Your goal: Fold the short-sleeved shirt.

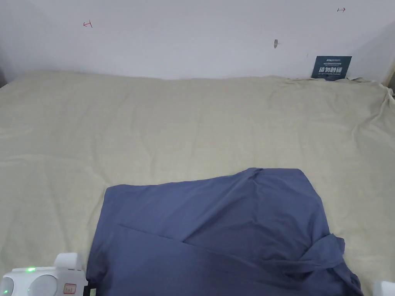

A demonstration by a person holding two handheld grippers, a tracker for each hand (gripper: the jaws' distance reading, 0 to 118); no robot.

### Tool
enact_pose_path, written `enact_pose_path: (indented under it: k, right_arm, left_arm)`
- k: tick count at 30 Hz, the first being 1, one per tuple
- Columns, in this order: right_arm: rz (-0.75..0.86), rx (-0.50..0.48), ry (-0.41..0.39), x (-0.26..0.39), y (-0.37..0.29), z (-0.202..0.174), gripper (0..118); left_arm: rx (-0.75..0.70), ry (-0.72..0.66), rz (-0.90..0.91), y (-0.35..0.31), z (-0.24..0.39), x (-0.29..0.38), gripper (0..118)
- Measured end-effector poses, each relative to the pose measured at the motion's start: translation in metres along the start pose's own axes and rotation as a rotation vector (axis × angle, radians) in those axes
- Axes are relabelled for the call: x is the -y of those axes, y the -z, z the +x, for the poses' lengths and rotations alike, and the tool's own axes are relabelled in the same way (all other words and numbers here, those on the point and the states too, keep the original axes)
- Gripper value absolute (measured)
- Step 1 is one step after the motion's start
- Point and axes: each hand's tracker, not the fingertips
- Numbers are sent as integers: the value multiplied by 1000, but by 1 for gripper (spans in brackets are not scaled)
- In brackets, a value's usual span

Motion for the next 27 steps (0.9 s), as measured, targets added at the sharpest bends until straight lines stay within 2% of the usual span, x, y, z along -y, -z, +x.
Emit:
enact_pose_path:
  k: [2, 3, 6, 7, 8, 9, 13, 17, 18, 20, 21, 22, 24, 25, 27]
  right_arm:
    - [17, -4, 5, -3, -7, -1, 21]
    - [23, -3, 7, -6, -11, -2, 40]
    - [85, -8, 12, -14, -34, -10, 57]
    - [119, -15, 13, -18, -41, -12, 73]
    - [156, -20, 16, -23, -49, -13, 85]
    - [186, -25, 13, -28, -57, -15, 92]
    - [320, -45, 5, -49, -86, -22, 92]
    - [462, -20, -51, -71, -106, -35, 91]
    - [494, -12, -63, -76, -108, -39, 91]
    - [542, -4, -88, -87, -112, -46, 87]
    - [552, -13, -95, -92, -112, -48, 74]
    - [563, -23, -99, -98, -111, -51, 57]
    - [595, -23, -94, -109, -109, -58, 17]
    - [604, -19, -99, -114, -107, -61, 11]
    - [615, -19, -119, -121, -107, -76, 3]
  left_arm:
    - [-12, 9, 6, -4, 3, -1, 59]
    - [-18, 15, 1, -5, 4, -1, 81]
    - [-33, 17, 38, -15, 6, -3, 97]
    - [-35, 8, 64, -21, 7, -5, 108]
    - [-33, 4, 100, -28, 8, -8, 113]
    - [-33, -2, 132, -35, 9, -11, 114]
    - [-25, -7, 226, -64, 18, -29, 114]
    - [-15, 11, 337, -87, 29, -52, 113]
    - [-19, 24, 369, -91, 33, -58, 113]
    - [-34, 43, 423, -95, 38, -72, 103]
    - [-35, 49, 436, -96, 41, -79, 94]
    - [-31, 57, 454, -96, 44, -86, 77]
    - [-30, 69, 474, -91, 49, -102, 48]
    - [-31, 77, 480, -88, 51, -110, 33]
    - [-28, 92, 483, -79, 55, -125, 13]
